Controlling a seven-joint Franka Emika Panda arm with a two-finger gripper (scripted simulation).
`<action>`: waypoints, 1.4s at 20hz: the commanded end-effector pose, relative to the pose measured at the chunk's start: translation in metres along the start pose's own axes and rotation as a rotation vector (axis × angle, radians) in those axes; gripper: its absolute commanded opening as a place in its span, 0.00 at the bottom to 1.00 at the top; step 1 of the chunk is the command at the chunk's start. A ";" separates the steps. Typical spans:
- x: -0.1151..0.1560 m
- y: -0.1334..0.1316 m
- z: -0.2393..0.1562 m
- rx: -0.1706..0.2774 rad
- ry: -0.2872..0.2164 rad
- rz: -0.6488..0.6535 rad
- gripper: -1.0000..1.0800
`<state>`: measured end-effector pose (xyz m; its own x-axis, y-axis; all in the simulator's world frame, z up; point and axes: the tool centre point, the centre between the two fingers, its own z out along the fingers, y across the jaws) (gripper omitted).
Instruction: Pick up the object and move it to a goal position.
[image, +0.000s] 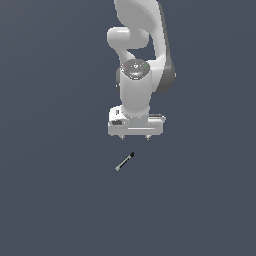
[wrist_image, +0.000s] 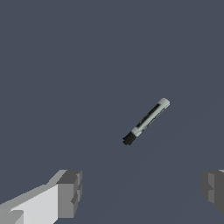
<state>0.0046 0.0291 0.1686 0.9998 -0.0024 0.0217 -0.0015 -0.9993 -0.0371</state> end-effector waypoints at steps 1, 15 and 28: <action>0.000 0.000 0.000 0.000 0.000 0.000 0.96; 0.011 0.013 -0.015 -0.026 0.027 0.002 0.96; 0.016 0.019 0.009 -0.021 0.018 0.161 0.96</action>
<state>0.0203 0.0118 0.1636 0.9903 -0.1340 0.0377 -0.1333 -0.9909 -0.0194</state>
